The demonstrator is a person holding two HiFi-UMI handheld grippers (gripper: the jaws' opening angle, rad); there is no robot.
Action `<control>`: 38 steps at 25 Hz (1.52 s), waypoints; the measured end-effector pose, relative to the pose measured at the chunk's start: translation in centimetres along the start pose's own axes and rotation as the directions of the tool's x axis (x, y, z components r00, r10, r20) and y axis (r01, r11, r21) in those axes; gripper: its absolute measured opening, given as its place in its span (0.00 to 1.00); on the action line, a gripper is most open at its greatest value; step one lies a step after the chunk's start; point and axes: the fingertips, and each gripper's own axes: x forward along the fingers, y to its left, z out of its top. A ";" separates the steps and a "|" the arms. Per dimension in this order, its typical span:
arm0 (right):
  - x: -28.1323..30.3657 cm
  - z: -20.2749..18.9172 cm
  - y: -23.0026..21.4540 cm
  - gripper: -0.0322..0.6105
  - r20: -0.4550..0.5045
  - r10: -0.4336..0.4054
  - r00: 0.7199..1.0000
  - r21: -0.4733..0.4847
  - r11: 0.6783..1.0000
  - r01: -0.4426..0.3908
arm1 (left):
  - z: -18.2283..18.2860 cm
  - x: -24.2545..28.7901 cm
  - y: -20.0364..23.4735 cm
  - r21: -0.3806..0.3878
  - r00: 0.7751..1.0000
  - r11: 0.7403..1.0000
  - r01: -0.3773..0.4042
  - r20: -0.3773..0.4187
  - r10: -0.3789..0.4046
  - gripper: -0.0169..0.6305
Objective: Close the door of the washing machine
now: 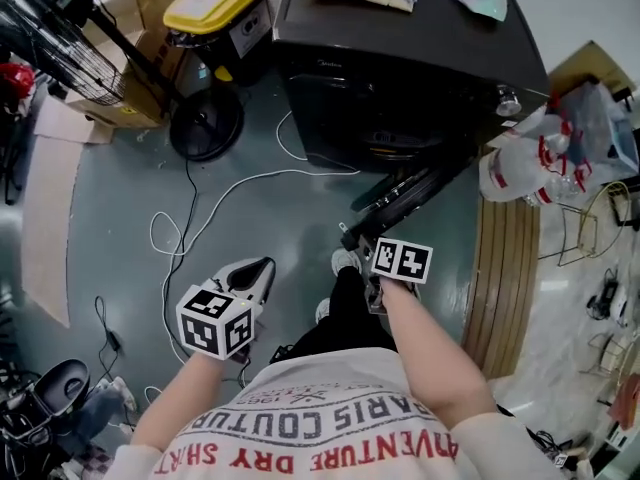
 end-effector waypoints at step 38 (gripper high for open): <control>8.8 20.3 6.9 0.13 0.083 0.242 0.967 -0.401 0.896 -0.190 | 6.4 5.7 7.3 -0.238 0.992 0.963 -0.124 -0.015 0.124 0.07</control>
